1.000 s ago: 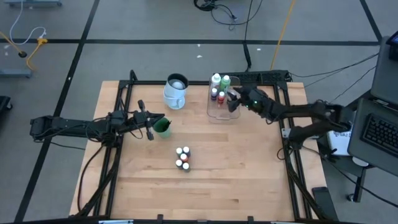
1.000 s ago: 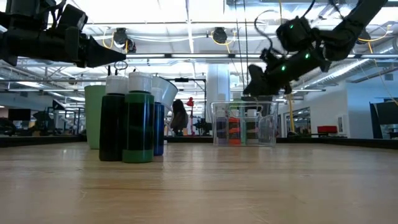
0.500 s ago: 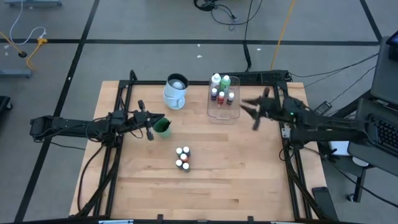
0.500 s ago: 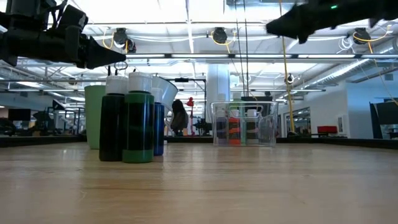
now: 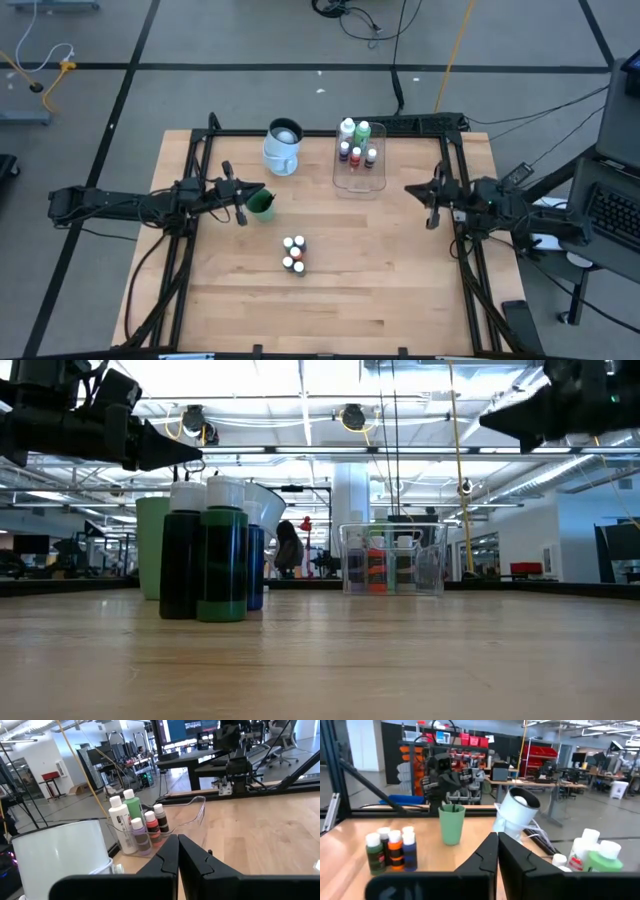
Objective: Pick & Place Paint Supplies
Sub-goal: Put the dark green paint bottle into the transparent bin
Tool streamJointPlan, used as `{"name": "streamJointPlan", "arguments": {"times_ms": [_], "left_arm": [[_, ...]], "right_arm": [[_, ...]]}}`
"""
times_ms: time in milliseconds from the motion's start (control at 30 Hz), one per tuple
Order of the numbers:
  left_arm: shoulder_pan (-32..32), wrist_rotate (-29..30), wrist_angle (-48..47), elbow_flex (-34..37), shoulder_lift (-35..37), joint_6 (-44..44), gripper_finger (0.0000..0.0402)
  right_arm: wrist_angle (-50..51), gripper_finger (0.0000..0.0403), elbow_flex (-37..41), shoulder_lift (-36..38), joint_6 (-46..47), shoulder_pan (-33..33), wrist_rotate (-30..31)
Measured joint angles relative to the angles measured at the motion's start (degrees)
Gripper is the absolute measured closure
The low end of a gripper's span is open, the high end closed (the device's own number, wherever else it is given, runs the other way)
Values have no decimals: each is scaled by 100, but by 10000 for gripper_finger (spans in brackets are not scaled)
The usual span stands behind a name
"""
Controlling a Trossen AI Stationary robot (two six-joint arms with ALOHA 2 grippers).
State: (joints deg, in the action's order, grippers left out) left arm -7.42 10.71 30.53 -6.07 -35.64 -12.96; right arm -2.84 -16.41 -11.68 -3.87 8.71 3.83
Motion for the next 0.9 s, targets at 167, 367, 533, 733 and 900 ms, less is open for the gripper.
{"name": "streamJointPlan", "arguments": {"times_ms": [167,367,533,733,900], "left_arm": [[0,148,-49,0,0,-27,398],[0,550,175,0,1,283,398],[0,745,364,-2,0,347,398],[0,746,691,-2,-15,702,398],[-6,762,656,-2,-263,712,398]], "right_arm": [[-122,398,680,641,16,0,-87],[-1232,402,1440,804,-16,4,-104],[-1203,399,1530,708,-31,6,-108],[-1260,399,1541,712,-369,7,-101],[-1454,399,1546,717,-326,7,-108]]}}
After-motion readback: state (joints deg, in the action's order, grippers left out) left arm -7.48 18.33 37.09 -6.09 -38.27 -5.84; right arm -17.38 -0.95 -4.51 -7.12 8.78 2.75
